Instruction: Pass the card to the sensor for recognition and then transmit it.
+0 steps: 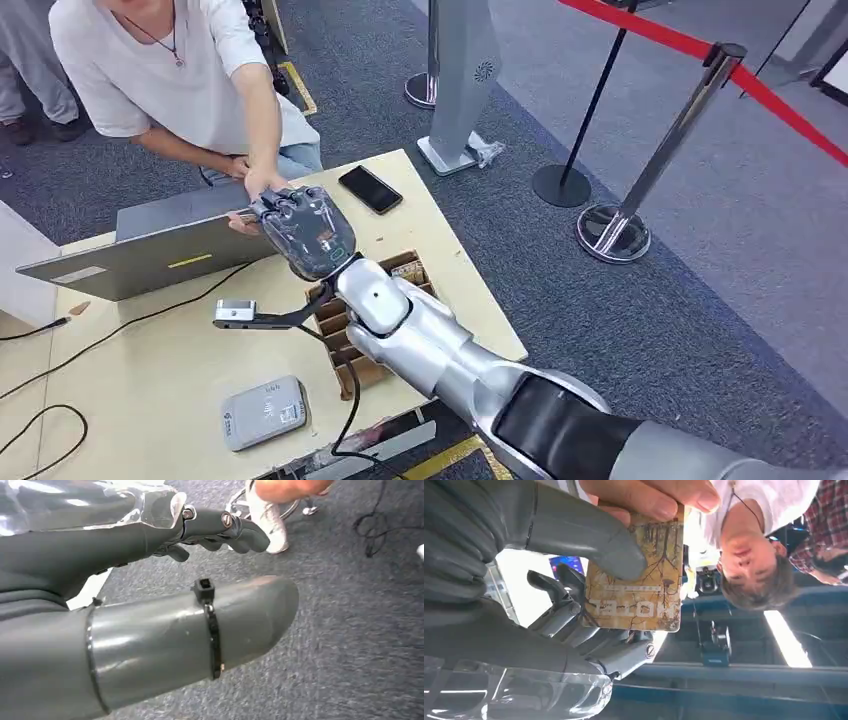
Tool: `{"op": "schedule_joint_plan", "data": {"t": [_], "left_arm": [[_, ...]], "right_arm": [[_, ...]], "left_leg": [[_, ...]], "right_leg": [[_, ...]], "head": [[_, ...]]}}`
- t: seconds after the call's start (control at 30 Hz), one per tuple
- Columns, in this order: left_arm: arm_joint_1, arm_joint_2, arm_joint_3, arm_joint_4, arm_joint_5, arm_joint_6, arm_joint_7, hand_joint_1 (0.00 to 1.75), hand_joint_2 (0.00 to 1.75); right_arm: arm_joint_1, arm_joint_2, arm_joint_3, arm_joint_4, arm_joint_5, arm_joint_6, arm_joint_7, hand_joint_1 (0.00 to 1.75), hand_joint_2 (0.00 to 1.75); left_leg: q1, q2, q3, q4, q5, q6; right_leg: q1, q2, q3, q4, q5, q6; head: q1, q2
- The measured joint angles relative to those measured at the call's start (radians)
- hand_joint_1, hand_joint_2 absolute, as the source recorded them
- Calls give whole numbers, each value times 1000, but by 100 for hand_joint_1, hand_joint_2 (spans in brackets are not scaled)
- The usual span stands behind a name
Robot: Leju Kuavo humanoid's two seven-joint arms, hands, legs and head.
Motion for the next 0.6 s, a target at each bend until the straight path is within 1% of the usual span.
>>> {"op": "schedule_joint_plan", "data": {"t": [0.03,0.07,0.1,0.17,0.2,0.27,0.33,0.43,0.6], "left_arm": [[-5,-8,-18,0,-55,-25,-2,0,0],[-18,-14,-50,0,-118,-43,2,0,0],[-39,-25,-88,0,-167,-43,10,0,0],[-71,-46,-126,0,-173,-38,12,0,0],[-79,-57,-133,0,-170,-37,9,0,0],[-82,-62,-150,0,-159,-36,-3,0,0],[-82,-61,-154,0,-128,-29,-34,0,0],[-84,-60,-153,0,-81,-11,-91,0,0],[-82,-66,-134,0,2,-14,-137,0,0]], "right_arm": [[-9,8,0,17,-4,-2,-10,0,175],[-21,18,0,37,-5,-4,-11,0,175],[-30,28,-1,54,-3,-6,-6,0,175],[-35,37,-2,65,-1,-12,3,0,175],[-35,40,-2,71,-1,-14,7,0,0],[-37,40,-6,79,-2,-14,8,0,0],[-36,40,-8,83,-2,-11,7,0,0],[-36,40,-13,83,-2,-8,8,0,0],[-30,35,-30,80,-12,-10,5,0,0]], "left_leg": [[0,0,0,0,0,0],[-1,-1,-1,0,2,0],[0,-2,-2,0,2,0],[0,-3,-1,0,2,0],[0,-3,-1,0,2,0],[0,0,-1,0,2,0],[0,-1,-1,1,2,0],[0,-1,-1,1,2,0],[0,-1,-1,0,2,0]], "right_leg": [[0,0,-1,0,0,0],[0,0,-2,0,1,1],[0,-2,-1,0,1,0],[0,-3,1,0,1,0],[0,-2,1,0,2,0],[0,0,0,0,2,0],[0,0,-1,0,2,0],[0,0,-1,0,2,1],[0,0,-1,0,2,1]], "head": [[0,0],[0,0],[-1,0],[0,0],[0,0],[0,0],[0,0],[0,0],[0,0]]}}
